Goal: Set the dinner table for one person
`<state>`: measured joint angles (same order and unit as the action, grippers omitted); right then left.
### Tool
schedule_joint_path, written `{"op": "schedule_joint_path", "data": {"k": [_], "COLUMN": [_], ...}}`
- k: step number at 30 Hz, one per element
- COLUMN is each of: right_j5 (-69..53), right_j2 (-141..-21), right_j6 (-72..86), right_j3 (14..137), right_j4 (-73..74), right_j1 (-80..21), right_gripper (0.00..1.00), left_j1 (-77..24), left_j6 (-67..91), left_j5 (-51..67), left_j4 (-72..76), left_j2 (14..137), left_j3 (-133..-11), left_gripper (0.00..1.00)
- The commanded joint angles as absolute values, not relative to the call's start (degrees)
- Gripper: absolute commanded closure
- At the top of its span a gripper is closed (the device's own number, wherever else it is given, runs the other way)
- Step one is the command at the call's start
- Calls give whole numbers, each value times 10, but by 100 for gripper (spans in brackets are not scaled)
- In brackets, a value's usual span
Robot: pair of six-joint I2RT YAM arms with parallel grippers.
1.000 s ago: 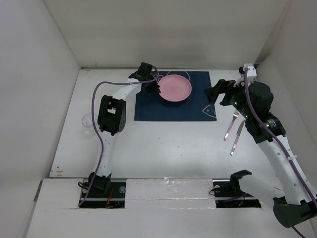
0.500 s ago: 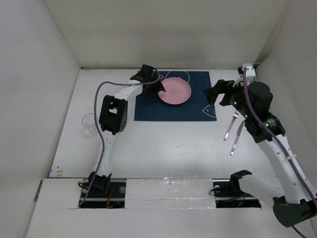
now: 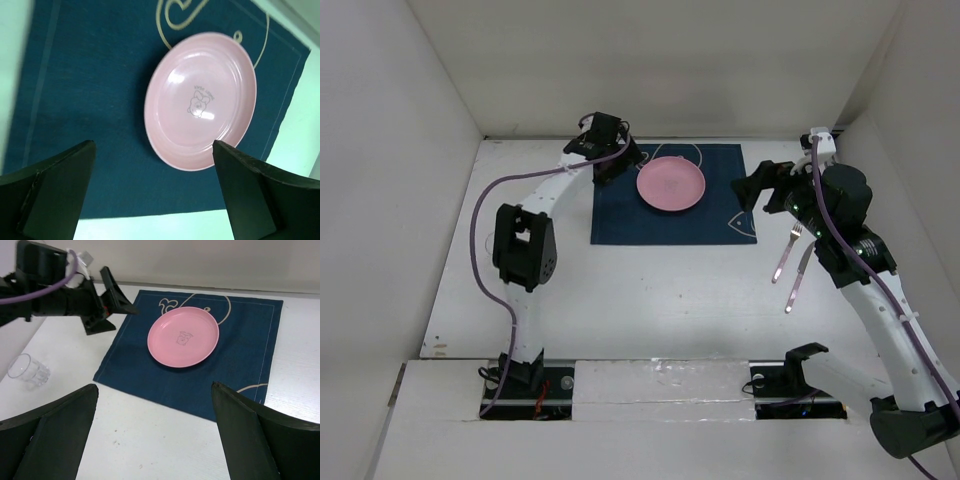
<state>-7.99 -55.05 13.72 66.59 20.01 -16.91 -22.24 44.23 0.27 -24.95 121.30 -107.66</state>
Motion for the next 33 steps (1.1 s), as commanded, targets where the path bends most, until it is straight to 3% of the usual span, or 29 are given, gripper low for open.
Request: {"op": "schedule_joint_path", "data": {"k": [1, 6, 9, 17, 26, 31, 33], "right_j5": [-91, -62, -56, -78, -111, -123, -128], "right_j2": [-548, -553, -558, -585, -612, -612, -612], "right_j6": [133, 133, 133, 133, 133, 133, 133], "right_j3": [666, 666, 660, 642, 637, 632, 632], "right_j4": [165, 165, 154, 113, 98, 92, 92], "right_j1": [-166, -194, -208, -245, -252, -258, -258], "right_gripper": [0, 0, 0, 0, 0, 0, 0], "left_j1": [-220, -200, -152, 35, 83, 83, 83], "left_j6": [451, 549, 597, 559, 568, 582, 589], "left_j5": [-95, -235, -274, -231, -246, -251, -245], "left_j4": [-309, -458, -491, -463, -462, -430, -417], "left_j2": [1123, 1016, 915, 707, 741, 760, 774], "left_j3": [-1082, -1036, -935, -707, -642, -599, -579], "left_gripper": [0, 0, 0, 0, 12, 34, 37]}}
